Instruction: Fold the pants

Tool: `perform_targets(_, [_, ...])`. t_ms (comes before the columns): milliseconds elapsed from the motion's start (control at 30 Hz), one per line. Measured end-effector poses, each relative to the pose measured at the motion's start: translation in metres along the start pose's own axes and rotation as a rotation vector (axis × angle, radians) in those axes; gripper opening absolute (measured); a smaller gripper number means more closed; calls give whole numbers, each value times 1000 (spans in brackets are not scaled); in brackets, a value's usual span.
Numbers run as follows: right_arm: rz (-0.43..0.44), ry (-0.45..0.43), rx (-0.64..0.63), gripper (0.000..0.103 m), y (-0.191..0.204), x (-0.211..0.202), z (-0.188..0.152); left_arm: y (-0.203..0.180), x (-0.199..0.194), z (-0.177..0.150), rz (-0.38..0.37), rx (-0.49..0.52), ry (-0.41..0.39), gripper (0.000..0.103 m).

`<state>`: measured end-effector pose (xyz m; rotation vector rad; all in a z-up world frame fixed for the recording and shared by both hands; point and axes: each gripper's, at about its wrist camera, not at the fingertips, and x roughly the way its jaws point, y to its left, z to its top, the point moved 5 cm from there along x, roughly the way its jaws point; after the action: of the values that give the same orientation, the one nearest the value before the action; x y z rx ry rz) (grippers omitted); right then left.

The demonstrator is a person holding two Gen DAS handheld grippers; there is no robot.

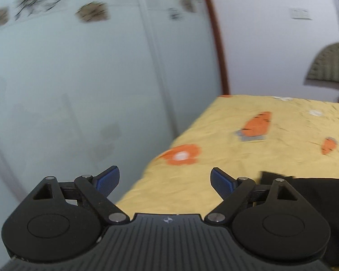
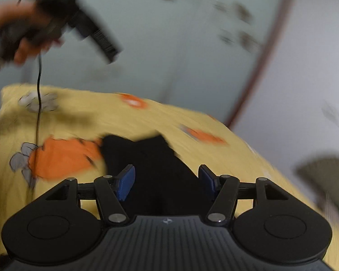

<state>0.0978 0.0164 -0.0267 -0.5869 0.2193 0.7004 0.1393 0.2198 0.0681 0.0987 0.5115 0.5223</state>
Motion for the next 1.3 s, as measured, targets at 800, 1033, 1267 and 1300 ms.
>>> perform_targets(800, [-8, 114, 138, 18, 6, 11, -4, -81, -13, -19, -410, 81, -24, 95])
perform_targets(1033, [-545, 309, 524, 19, -137, -169, -156, -213, -63, -28, -696, 241, -20, 96])
perform_targets(1267, [-835, 327, 1061, 19, -221, -318, -304, -352, -82, -59, -945, 398, 80, 96])
perform_targets(1300, [-837, 298, 1121, 19, -228, -326, -317, -369, -76, -62, -941, 409, 106, 96])
